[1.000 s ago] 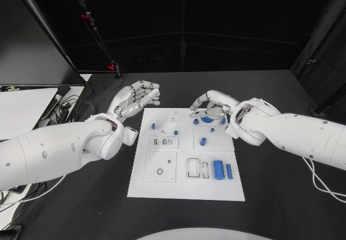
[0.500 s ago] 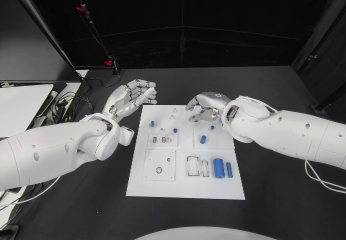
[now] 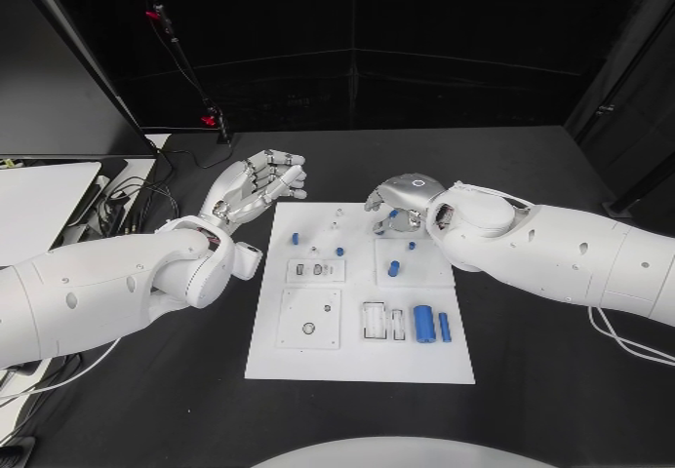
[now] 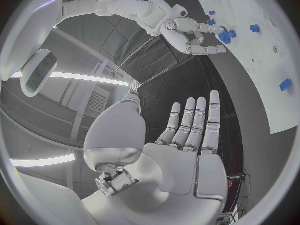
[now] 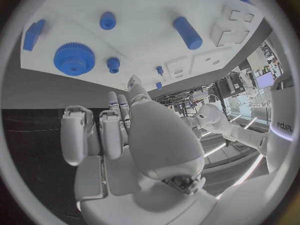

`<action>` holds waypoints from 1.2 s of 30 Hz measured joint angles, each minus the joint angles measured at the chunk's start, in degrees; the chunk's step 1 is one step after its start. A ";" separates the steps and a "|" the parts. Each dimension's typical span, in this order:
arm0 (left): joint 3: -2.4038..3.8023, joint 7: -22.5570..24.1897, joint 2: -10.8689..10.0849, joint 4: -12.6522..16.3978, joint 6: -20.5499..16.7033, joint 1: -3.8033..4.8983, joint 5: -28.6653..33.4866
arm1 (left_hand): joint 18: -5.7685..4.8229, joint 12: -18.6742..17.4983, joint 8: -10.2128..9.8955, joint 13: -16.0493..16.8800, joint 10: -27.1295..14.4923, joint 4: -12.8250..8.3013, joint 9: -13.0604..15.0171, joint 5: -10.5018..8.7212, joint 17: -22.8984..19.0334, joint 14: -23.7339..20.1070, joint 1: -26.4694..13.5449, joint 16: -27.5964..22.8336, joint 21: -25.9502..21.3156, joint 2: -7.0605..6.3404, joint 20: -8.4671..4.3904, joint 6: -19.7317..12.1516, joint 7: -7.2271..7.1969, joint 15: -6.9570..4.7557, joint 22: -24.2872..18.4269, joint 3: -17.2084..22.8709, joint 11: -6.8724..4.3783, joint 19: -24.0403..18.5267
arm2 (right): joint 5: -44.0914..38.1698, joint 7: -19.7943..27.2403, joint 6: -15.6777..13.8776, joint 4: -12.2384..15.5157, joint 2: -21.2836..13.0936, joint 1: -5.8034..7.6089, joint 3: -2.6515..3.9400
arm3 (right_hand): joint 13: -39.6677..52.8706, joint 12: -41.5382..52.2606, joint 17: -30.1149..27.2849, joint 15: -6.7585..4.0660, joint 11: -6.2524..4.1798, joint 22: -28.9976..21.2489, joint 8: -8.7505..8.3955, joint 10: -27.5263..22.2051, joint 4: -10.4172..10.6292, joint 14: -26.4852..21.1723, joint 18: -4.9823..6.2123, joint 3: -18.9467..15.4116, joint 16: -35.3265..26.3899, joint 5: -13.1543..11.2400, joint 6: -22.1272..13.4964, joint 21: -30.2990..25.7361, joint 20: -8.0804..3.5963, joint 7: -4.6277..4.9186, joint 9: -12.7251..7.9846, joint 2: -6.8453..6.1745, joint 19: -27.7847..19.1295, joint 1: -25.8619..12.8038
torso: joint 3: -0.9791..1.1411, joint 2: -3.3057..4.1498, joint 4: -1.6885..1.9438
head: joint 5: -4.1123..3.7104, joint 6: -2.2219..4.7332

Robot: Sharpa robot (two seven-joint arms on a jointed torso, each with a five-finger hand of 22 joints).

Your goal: Assemble the parts on the task board

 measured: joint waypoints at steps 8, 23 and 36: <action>0.00 0.00 0.34 -0.53 0.30 0.01 0.00 | 0.00 0.00 -0.62 0.00 -0.42 0.00 0.00 0.23 -0.05 -0.44 -0.16 -0.23 -0.42 0.16 -0.08 0.00 0.00 -0.03 -0.28 0.00 0.01 -0.48 | -1.66 -1.64 2.61 -2.74 1.63 -0.02 0.00 | 0.00 -0.18 0.00 -0.59 -0.76 0.00 -0.14 2.48 0.64 -0.07 -0.01 0.64 0.00 0.00 0.15 0.00 -0.73 -0.67 -0.08 0.00 0.07 0.00 | -0.01 -0.12 0.03 | 0.05 -0.36; 0.00 0.00 0.61 -0.94 0.85 0.01 -0.02 | -0.01 0.00 -0.66 0.00 -0.42 0.00 0.01 0.23 -0.04 -0.64 -0.16 -0.23 -0.44 0.16 0.13 0.00 0.00 0.17 -0.28 0.00 0.02 -0.68 | -2.54 -2.40 5.66 -4.27 3.00 -0.04 -0.01 | -0.14 -1.75 -0.01 -0.87 -0.73 -0.01 -0.73 4.50 1.46 0.05 -0.01 1.06 -0.26 0.00 0.95 0.00 -0.81 -1.09 -0.08 -0.54 -0.02 0.53 | -0.09 -0.37 0.10 | 0.34 -1.66; 0.00 0.00 0.27 -0.95 0.91 0.01 -0.03 | -0.01 0.00 -0.66 0.01 -0.41 0.00 0.01 0.23 -0.04 -0.64 0.07 -0.23 -0.64 0.38 0.13 0.41 0.01 0.17 -0.34 0.00 0.01 -0.68 | -2.19 -3.73 8.29 -5.05 3.99 -0.07 -0.01 | -0.14 -2.67 -0.01 -0.87 -0.94 -0.02 -0.97 6.14 2.31 0.05 0.00 1.31 -0.46 0.00 1.49 0.00 -1.01 -0.55 -0.07 -0.54 -0.21 0.53 | -0.15 -0.58 0.09 | 0.01 -2.44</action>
